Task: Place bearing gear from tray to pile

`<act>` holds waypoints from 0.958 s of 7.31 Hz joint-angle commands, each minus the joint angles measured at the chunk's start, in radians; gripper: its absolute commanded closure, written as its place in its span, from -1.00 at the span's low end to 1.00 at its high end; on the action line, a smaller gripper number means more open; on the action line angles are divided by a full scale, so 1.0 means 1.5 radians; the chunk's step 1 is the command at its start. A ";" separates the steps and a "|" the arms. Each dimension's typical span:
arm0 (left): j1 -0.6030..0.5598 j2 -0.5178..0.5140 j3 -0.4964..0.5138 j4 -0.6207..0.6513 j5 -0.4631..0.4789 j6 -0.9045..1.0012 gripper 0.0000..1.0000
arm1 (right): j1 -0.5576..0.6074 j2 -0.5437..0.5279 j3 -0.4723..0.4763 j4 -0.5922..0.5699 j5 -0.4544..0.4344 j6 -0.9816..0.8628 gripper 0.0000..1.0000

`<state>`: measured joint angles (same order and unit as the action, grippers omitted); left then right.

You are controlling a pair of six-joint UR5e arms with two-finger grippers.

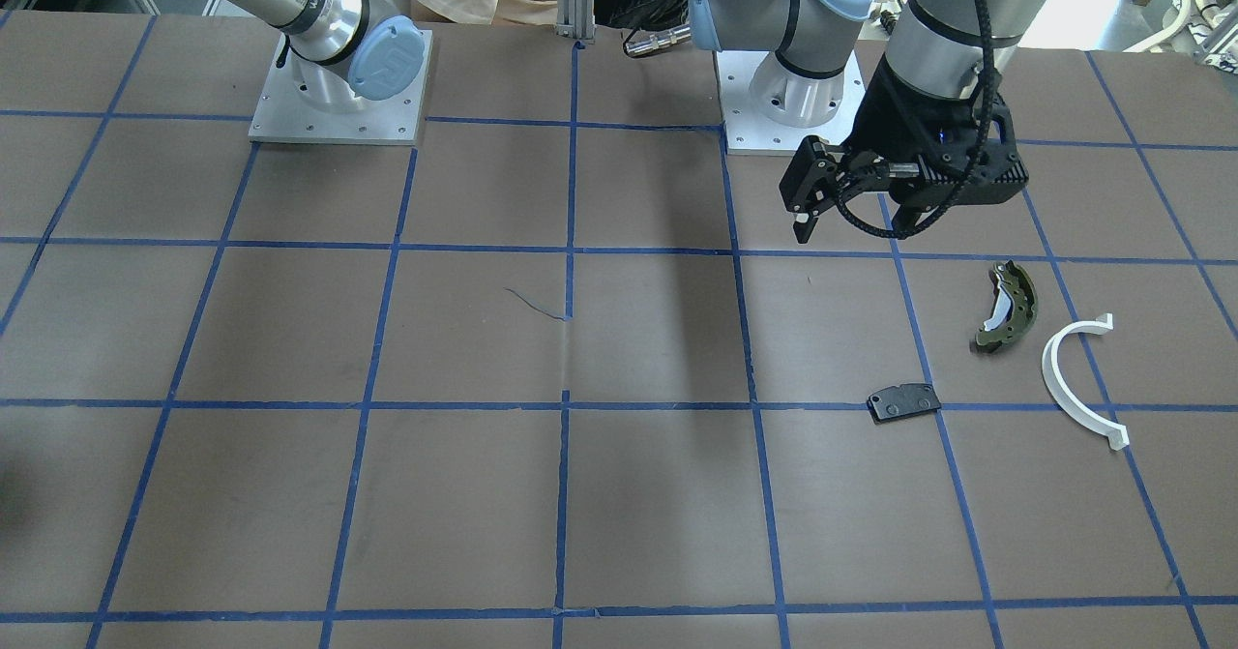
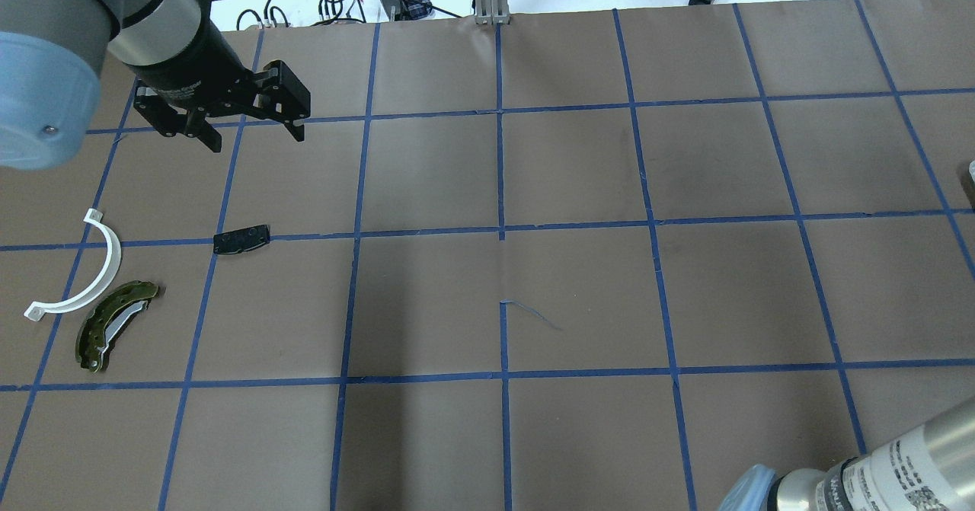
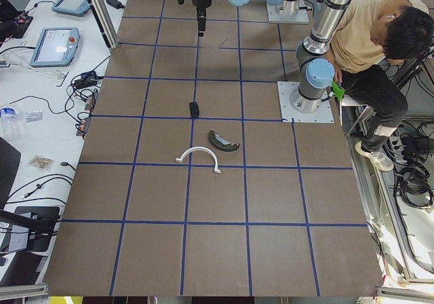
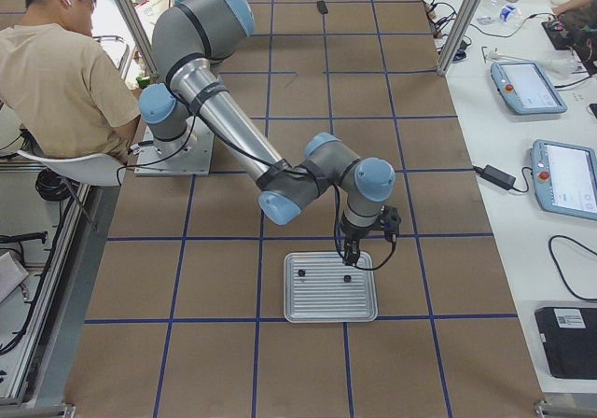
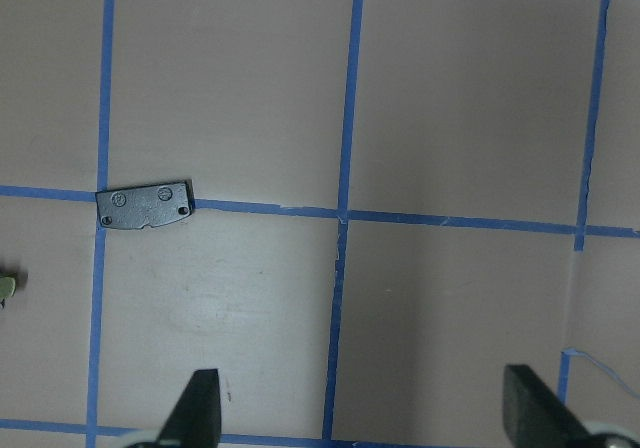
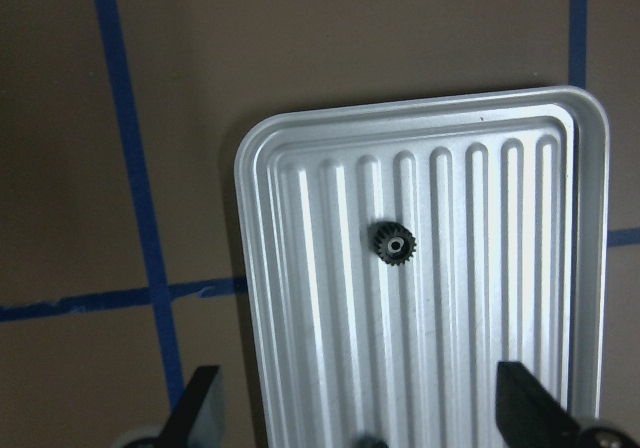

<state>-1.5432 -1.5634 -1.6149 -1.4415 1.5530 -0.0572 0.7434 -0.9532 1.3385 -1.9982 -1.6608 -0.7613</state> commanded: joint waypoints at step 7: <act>0.000 0.004 0.000 0.002 0.000 0.000 -1.00 | -0.011 0.085 -0.012 -0.075 0.033 -0.017 -0.33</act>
<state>-1.5432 -1.5627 -1.6141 -1.4388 1.5524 -0.0570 0.7273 -0.8306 1.3202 -2.0947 -1.6051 -0.7866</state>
